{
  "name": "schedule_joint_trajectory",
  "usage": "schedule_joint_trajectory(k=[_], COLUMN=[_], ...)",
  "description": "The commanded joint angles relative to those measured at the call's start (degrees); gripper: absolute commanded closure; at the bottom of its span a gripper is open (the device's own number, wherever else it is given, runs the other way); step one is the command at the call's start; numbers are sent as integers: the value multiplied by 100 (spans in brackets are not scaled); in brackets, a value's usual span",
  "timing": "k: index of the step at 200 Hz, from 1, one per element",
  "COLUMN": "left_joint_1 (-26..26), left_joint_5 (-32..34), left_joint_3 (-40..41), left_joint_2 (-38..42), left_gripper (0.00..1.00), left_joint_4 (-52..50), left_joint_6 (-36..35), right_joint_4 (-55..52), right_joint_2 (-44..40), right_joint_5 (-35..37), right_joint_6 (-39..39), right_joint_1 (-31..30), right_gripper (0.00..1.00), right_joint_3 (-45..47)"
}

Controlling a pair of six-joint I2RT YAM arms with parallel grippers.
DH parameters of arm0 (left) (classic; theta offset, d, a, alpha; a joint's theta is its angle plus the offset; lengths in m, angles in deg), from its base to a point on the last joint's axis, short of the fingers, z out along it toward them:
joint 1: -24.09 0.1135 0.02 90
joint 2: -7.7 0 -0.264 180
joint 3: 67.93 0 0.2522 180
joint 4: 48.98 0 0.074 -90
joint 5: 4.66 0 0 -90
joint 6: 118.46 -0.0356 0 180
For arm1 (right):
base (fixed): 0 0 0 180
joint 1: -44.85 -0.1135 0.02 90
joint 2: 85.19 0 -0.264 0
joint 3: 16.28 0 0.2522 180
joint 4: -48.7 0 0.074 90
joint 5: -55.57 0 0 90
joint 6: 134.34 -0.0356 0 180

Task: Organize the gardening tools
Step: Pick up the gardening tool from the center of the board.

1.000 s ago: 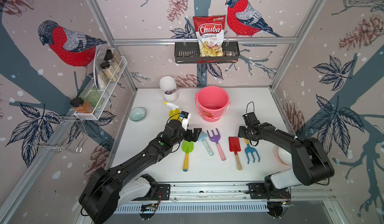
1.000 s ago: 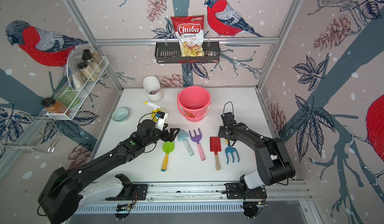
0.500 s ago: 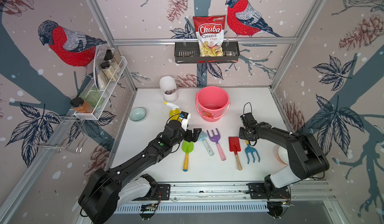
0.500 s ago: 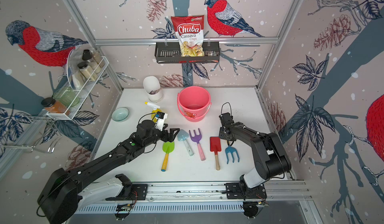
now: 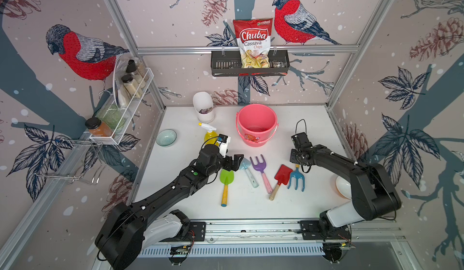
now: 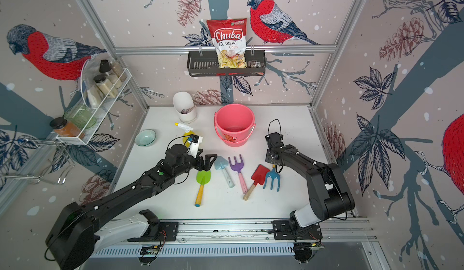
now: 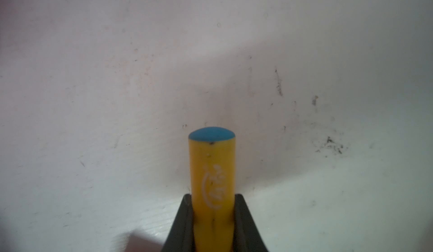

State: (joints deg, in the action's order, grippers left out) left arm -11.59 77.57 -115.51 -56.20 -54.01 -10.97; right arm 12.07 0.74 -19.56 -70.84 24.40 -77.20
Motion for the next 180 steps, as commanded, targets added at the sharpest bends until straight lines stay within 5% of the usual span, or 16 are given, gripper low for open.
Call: schedule_joint_trajectory(k=[1,79,125,180], left_joint_1=[-15,-18,-383,-872], left_joint_5=[-126,-1544,-2508,-2566], left_joint_3=[-97,-288,-969,-1487], left_joint_2=[-26,-238,-649,-741], left_gripper=[3,3,3,11], left_joint_4=[274,1121,856,26], left_joint_6=[-53,395,253,-354], right_joint_4=[-332,70,574,1121], right_joint_2=[-190,-1997,-2161,-1654], right_joint_5=[236,-568,443,1137], right_joint_6=[141,-768,-1216,-1261], right_joint_1=[-3,-335,-1695,-2546], right_gripper=[100,100,100,100], right_joint_3=[-99,-273,-820,-1501])
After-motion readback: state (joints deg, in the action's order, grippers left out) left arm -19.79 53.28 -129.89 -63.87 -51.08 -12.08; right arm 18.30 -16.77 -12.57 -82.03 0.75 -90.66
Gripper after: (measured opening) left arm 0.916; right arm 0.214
